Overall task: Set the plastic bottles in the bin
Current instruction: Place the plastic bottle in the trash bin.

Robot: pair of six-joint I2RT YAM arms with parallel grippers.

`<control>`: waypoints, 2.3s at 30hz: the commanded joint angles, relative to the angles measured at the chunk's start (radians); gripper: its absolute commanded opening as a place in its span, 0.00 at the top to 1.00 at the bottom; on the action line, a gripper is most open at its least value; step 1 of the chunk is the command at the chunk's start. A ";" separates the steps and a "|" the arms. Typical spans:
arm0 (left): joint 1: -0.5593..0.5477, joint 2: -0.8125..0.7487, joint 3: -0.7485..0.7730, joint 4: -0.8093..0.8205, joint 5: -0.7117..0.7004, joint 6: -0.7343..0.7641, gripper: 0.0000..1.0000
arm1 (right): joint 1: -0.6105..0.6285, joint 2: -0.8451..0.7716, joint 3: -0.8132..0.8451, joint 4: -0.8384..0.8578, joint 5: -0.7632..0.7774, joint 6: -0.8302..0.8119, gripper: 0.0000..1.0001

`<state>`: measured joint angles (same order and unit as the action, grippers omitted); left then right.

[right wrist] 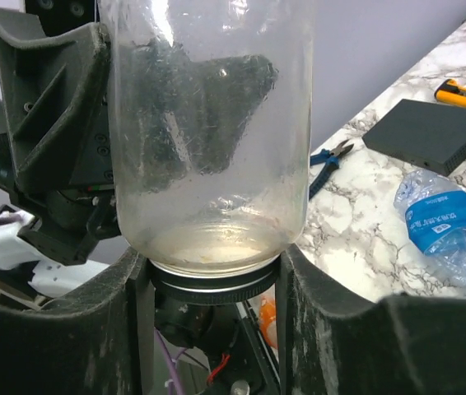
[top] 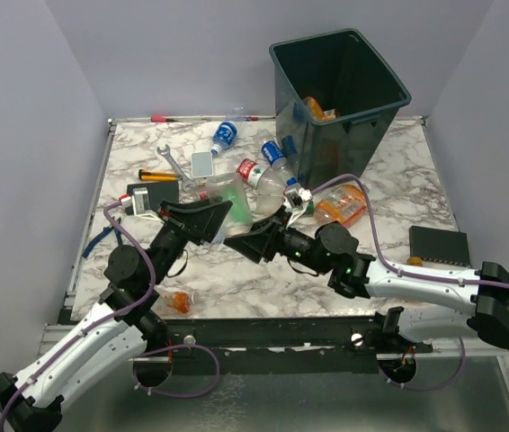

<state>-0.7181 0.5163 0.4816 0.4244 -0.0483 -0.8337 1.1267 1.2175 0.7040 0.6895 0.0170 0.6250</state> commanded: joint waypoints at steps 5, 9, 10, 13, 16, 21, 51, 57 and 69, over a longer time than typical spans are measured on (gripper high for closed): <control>-0.003 -0.058 0.002 -0.084 -0.013 0.007 0.04 | -0.002 -0.068 0.006 -0.033 -0.004 -0.065 0.97; -0.003 -0.087 0.052 -0.219 -0.058 0.070 0.01 | -0.002 -0.164 0.027 -0.248 0.003 -0.124 0.99; -0.003 -0.094 0.074 -0.259 -0.069 0.100 0.01 | -0.002 -0.203 0.043 -0.318 0.001 -0.144 0.99; -0.003 -0.112 0.151 -0.368 -0.085 0.257 0.01 | -0.002 -0.277 0.105 -0.555 -0.005 -0.202 0.99; -0.002 -0.110 0.246 -0.456 -0.028 0.551 0.01 | -0.002 -0.302 0.224 -0.861 0.000 -0.227 0.99; -0.003 -0.052 0.370 -0.626 0.106 1.084 0.01 | -0.004 -0.272 0.436 -1.308 0.002 -0.142 0.99; -0.104 0.079 0.192 -0.746 0.104 2.288 0.01 | -0.209 0.273 0.976 -1.626 -0.374 -0.242 0.99; -0.122 0.117 0.157 -0.671 0.072 2.297 0.01 | -0.209 0.347 1.031 -1.673 -0.447 -0.301 0.99; -0.153 0.170 0.141 -0.580 0.020 2.266 0.12 | -0.209 0.308 0.967 -1.700 -0.480 -0.344 1.00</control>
<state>-0.8581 0.6838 0.6384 -0.1978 -0.0002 1.4555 0.9108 1.5654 1.6829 -0.9943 -0.4099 0.3145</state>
